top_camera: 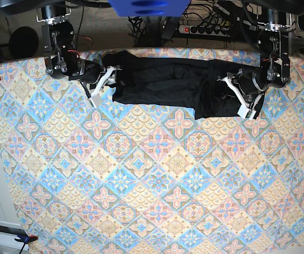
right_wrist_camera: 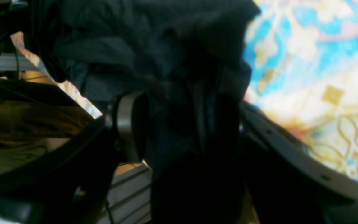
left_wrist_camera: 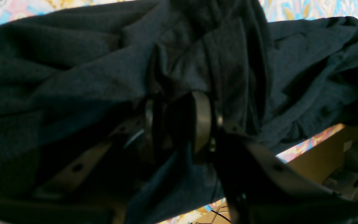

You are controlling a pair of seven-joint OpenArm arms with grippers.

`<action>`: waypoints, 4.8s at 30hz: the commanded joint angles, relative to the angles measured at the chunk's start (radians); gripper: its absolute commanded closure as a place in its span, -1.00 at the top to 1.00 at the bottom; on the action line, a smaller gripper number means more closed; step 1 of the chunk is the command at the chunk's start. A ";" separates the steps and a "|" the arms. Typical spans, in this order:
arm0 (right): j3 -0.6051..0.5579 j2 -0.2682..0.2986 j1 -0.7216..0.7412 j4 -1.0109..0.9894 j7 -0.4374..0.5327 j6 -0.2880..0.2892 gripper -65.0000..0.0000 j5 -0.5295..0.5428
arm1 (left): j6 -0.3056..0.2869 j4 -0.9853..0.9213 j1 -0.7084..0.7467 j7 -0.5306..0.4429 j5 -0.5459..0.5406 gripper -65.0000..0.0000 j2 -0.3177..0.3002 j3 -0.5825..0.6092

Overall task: Layout the t-shirt on the table in an organized manner, then fold the t-shirt properly
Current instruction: 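Regrasp the strip with both grippers nearer its middle, then fold the strip end with the right gripper toward the left gripper, then press the folded end onto the shirt with the right gripper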

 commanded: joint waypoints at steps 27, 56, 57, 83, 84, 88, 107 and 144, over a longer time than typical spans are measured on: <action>-0.034 -0.086 0.041 -0.057 -0.087 -0.016 -0.91 -0.179 | -0.003 0.011 -0.013 -0.017 -0.088 -0.56 0.012 -0.403; 0.332 0.063 0.243 -0.067 -0.080 -0.016 -1.00 -0.184 | -0.003 0.008 -0.002 -0.079 0.053 -0.56 0.012 -0.279; 0.332 0.074 0.246 -0.060 -0.082 -0.016 -1.00 -0.182 | -0.003 0.008 -0.002 -0.079 0.064 -0.56 0.013 -0.265; 0.037 -0.155 0.239 0.214 -0.076 -0.010 -1.00 -0.179 | 0.003 -0.031 -0.013 -0.151 0.366 -0.56 0.184 0.040; 0.022 -0.164 0.239 0.210 -0.074 -0.010 -1.00 -0.179 | 0.003 -0.046 -0.020 -0.151 0.366 -0.56 0.184 0.040; -0.031 -0.219 0.246 0.196 -0.053 -0.010 -1.00 -0.184 | 0.003 -0.106 -0.039 -0.151 0.360 -0.57 0.184 0.040; -0.161 -0.311 0.381 0.036 -0.019 -0.010 -1.00 -0.185 | 0.003 -0.109 -0.039 -0.151 0.360 -0.57 0.205 0.040; -0.094 -0.202 0.232 0.279 0.119 -0.013 -0.46 -0.484 | 0.003 -0.111 -0.039 -0.198 0.358 -0.57 0.213 0.042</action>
